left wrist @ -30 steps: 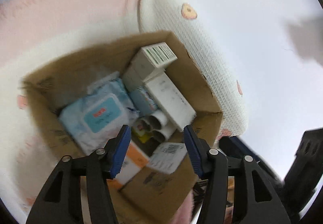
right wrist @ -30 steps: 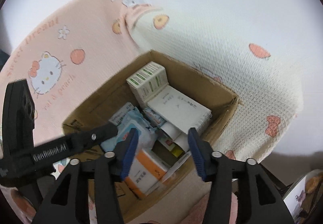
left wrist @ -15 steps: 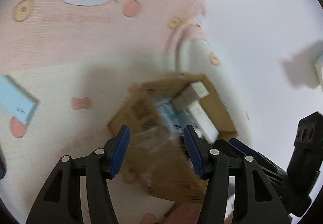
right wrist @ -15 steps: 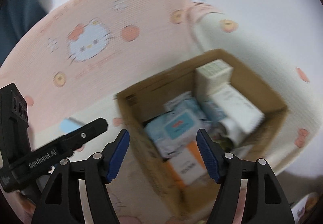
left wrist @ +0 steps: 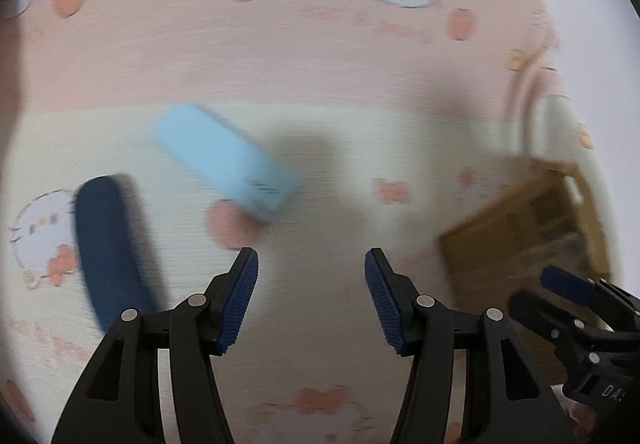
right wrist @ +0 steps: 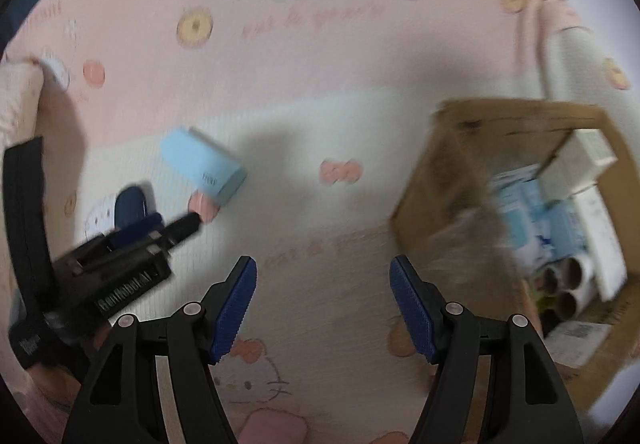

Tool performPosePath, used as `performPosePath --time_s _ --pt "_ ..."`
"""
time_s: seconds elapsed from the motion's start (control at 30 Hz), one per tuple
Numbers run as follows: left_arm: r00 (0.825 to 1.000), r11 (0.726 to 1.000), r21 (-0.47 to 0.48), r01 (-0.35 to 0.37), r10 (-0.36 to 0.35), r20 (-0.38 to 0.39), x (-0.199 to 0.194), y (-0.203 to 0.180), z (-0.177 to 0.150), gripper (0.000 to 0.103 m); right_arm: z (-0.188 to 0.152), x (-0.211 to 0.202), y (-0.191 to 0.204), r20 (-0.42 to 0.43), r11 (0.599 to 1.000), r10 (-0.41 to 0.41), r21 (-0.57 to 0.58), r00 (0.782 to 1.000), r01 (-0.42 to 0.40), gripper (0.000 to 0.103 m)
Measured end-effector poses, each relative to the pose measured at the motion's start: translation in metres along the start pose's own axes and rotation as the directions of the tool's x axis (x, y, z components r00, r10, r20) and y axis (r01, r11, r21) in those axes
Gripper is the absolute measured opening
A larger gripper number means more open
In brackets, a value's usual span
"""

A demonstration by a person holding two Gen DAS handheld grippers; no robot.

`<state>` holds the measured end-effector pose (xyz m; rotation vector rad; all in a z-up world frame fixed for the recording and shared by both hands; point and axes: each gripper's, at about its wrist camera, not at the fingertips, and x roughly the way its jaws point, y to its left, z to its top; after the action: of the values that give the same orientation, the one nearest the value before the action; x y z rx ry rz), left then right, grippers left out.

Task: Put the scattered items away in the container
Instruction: 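Move the right gripper back to the light-blue LUCKY case on the sheet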

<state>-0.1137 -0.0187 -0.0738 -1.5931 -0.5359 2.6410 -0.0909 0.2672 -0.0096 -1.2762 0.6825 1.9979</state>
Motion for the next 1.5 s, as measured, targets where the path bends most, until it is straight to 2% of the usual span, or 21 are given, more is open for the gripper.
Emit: performPosePath --time_s 0.03,0.1,0.23,0.37,0.47,0.63,0.73,0.83,0.93,1.1,1.2,1.3,1.4,1.43,1.47,1.5 --pt "0.999 0.999 -0.027 -0.045 0.045 0.002 0.003 0.013 0.002 0.06 0.001 0.009 0.003 -0.02 1.0 -0.001 -0.006 1.0 0.001 0.067" --pt "0.997 0.996 -0.054 -0.071 0.07 -0.014 0.009 0.035 0.01 0.06 0.003 0.028 0.009 -0.068 1.0 -0.012 -0.019 0.998 0.011 0.067" --pt "0.998 0.993 -0.112 -0.048 0.042 -0.049 0.026 0.071 0.038 0.06 0.006 0.061 0.013 -0.139 1.0 -0.012 -0.023 0.99 0.009 0.067" --pt "0.998 0.988 -0.142 -0.054 0.047 -0.052 0.04 0.099 0.073 0.06 0.012 0.086 0.014 -0.167 0.999 0.043 0.017 0.985 -0.041 0.067" --pt "0.996 0.983 -0.173 -0.065 0.053 -0.076 0.058 0.117 0.1 0.06 0.02 0.1 0.018 -0.159 0.997 0.072 0.049 0.985 -0.065 0.067" --pt "0.993 0.984 -0.138 -0.116 0.114 -0.02 0.073 0.122 0.132 0.06 0.035 0.117 0.03 -0.132 0.988 0.135 0.09 0.982 -0.124 0.067" --pt "0.995 0.986 -0.136 -0.098 0.093 -0.04 0.088 0.125 0.142 0.06 0.046 0.128 0.035 -0.081 0.978 0.19 0.098 0.978 -0.182 0.067" --pt "0.996 0.985 -0.157 -0.066 0.057 -0.063 0.1 0.13 0.144 0.06 0.054 0.141 0.034 -0.044 0.971 0.208 0.127 0.977 -0.201 0.067" --pt "0.996 0.981 -0.182 -0.07 0.059 -0.065 0.103 0.134 0.141 0.06 0.06 0.154 0.026 -0.001 0.95 0.253 0.19 0.967 -0.249 0.067" --pt "0.998 0.977 -0.211 0.016 -0.027 -0.05 0.098 0.137 0.135 0.059 0.065 0.166 0.013 0.043 0.89 0.332 0.316 0.942 -0.328 0.063" --pt "0.995 0.987 -0.152 0.046 -0.059 -0.082 0.104 0.126 0.132 0.058 0.066 0.175 0.019 0.062 0.856 0.39 0.343 0.919 -0.387 0.062" --pt "0.996 0.997 -0.077 -0.009 0.002 -0.086 0.107 0.113 0.127 0.058 0.067 0.188 0.024 0.033 0.83 0.429 0.38 0.903 -0.409 0.062" --pt "0.996 0.999 -0.036 -0.015 0.011 -0.089 0.107 0.104 0.12 0.057 0.064 0.194 0.027 0.053 0.809 0.45 0.399 0.892 -0.432 0.055" --pt "0.996 1.0 -0.029 0.002 -0.005 -0.092 0.107 0.1 0.116 0.056 0.066 0.196 0.029 0.059 0.802 0.462 0.399 0.885 -0.445 0.05" --pt "0.996 1.0 -0.012 0.0 -0.001 -0.088 0.106 0.097 0.114 0.055 0.065 0.198 0.029 0.08 0.786 0.487 0.395 0.87 -0.476 0.049" --pt "0.996 1.0 0.008 -0.004 0.005 -0.087 0.107 0.094 0.11 0.055 0.065 0.199 0.03 0.087 0.791 0.477 0.391 0.875 -0.47 0.049"
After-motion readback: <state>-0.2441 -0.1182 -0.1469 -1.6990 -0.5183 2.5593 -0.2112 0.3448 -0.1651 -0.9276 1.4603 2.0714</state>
